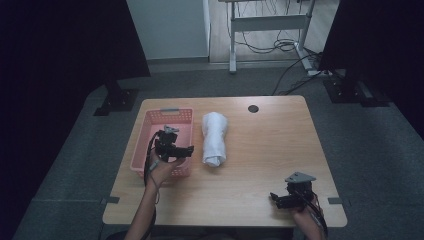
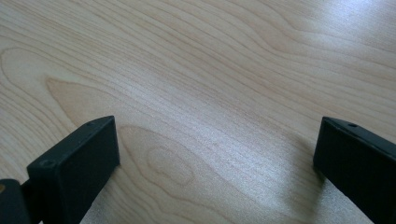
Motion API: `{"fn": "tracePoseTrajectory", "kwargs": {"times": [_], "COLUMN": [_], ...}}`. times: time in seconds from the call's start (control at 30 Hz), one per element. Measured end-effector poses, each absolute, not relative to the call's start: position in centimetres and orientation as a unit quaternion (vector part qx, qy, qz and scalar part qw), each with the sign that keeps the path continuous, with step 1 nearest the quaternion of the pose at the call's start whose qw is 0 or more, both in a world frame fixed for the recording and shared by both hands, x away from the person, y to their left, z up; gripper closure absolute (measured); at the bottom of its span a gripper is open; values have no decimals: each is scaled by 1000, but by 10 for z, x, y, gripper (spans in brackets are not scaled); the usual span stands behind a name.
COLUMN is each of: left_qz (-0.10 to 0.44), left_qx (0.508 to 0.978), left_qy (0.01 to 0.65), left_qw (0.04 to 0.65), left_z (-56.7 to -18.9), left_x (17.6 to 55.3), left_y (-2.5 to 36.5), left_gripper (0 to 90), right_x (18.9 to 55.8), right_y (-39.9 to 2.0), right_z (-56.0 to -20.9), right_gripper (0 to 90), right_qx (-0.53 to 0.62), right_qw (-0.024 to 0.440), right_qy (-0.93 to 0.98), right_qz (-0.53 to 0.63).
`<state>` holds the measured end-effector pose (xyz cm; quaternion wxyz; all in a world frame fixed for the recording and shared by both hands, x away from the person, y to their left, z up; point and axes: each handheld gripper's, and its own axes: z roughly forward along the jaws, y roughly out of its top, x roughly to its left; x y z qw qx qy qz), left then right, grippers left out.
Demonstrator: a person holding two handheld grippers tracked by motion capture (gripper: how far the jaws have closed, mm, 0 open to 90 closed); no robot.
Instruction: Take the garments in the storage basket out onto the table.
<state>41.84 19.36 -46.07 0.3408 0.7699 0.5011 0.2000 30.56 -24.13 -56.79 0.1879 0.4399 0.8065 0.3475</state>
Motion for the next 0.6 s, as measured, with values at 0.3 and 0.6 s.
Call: {"fn": "tracePoseTrajectory", "kwargs": {"times": [0.3, 0.6], "left_qz": [206, 214], "left_qx": [766, 764], "left_qy": [502, 506], "left_qw": [344, 338], "left_z": [-463, -467], "left_x": [410, 403], "left_y": [206, 217], "left_gripper": [52, 52], "right_x": [306, 306], "right_y": [-241, -241], "right_z": [-568, -568], "right_gripper": [0, 0], "right_qx": [440, 440], "right_qw": [188, 188], "right_qy": [807, 807], "right_qz": [347, 347]}}
